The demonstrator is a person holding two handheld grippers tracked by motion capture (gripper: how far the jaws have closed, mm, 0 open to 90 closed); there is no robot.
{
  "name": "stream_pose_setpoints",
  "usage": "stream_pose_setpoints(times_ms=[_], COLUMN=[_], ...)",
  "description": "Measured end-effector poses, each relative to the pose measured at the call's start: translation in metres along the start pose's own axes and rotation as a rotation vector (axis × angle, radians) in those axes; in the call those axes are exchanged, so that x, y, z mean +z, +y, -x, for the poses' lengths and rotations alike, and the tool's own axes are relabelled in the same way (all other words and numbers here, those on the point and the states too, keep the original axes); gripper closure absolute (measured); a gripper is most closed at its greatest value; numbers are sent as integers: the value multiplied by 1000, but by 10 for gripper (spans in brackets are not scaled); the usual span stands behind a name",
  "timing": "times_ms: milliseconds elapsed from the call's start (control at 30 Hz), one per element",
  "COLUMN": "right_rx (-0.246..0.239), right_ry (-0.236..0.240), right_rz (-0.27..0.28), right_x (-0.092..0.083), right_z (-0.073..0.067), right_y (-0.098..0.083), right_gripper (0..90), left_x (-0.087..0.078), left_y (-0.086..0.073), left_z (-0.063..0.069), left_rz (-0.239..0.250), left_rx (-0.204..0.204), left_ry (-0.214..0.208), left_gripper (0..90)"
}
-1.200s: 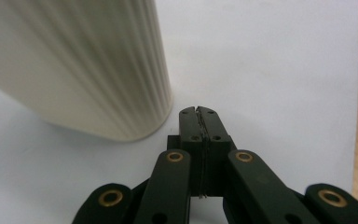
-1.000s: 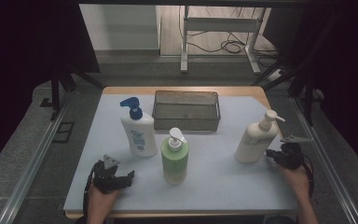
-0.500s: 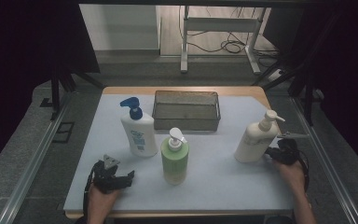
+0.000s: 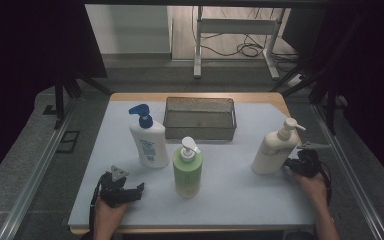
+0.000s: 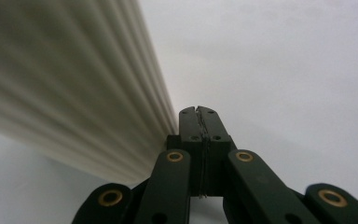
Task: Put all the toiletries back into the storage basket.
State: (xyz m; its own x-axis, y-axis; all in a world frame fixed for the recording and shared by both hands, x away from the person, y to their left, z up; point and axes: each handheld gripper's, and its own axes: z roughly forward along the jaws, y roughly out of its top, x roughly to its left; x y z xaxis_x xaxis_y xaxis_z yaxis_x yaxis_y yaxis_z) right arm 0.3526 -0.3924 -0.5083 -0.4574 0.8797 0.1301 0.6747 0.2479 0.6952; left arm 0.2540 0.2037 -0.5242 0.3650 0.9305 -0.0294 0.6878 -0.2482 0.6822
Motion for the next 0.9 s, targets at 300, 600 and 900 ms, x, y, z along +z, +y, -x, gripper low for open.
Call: stream_pose_setpoints(times_ms=[300,600,900], right_rx=[-33,-58,-79], right_ry=[24,36,50], right_rz=[-5,-11,-17], right_x=[-1,-2,-5], right_z=[-7,-17,-25], right_y=[-2,-2,-5], right_gripper=[895,889,887], left_x=[0,0,0], left_y=[0,0,0], left_z=[0,0,0], left_rz=[0,-1,-1], left_rx=[0,0,0], left_ry=[0,0,0], left_gripper=[119,119,119])
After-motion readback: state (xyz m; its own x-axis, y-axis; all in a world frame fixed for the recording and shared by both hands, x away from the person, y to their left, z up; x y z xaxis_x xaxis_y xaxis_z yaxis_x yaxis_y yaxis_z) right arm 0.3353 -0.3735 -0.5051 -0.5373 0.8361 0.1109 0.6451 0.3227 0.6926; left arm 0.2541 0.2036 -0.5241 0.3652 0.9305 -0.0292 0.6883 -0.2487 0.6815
